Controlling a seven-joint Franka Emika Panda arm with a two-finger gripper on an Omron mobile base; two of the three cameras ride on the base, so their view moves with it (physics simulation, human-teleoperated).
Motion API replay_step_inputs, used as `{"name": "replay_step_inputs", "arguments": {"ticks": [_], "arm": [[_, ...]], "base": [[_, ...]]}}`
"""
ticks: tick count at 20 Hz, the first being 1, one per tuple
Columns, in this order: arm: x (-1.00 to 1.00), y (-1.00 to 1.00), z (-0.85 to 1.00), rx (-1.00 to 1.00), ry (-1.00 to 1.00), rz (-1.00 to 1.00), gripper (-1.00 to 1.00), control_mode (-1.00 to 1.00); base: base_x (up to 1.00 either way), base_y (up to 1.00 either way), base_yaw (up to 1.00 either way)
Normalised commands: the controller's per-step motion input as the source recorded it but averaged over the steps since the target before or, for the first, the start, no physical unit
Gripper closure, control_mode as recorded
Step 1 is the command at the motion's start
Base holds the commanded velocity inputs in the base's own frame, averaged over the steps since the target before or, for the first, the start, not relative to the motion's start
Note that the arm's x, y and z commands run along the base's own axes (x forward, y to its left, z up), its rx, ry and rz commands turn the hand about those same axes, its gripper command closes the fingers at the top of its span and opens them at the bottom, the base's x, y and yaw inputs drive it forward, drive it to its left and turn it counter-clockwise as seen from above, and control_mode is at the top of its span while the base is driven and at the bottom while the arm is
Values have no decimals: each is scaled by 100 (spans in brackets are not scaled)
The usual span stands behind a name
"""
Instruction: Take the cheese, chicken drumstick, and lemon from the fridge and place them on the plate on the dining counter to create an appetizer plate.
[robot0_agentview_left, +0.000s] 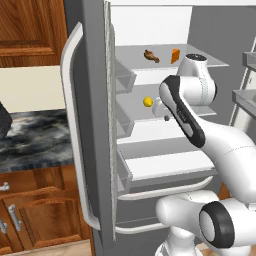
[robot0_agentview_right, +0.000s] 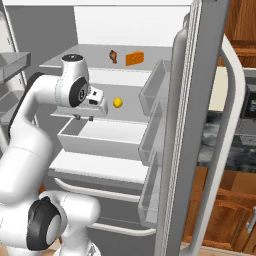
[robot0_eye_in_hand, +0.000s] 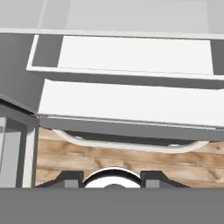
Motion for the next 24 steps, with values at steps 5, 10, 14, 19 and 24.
{"name": "replay_step_inputs", "arguments": {"ticks": [5,10,14,19,24], "arm": [[-7,-7,0,1,-3,0,-100,-100],[0,-5,0,1,-13,-1,-100,-100],[0,0,26,1,-18,-1,-100,-100],[8,0,57,0,-8,0,-100,-100],[30,-1,73,0,0,0,-100,-100]], "base": [[0,0,0],[0,0,0],[0,0,0],[0,0,0],[0,0,0]]}}
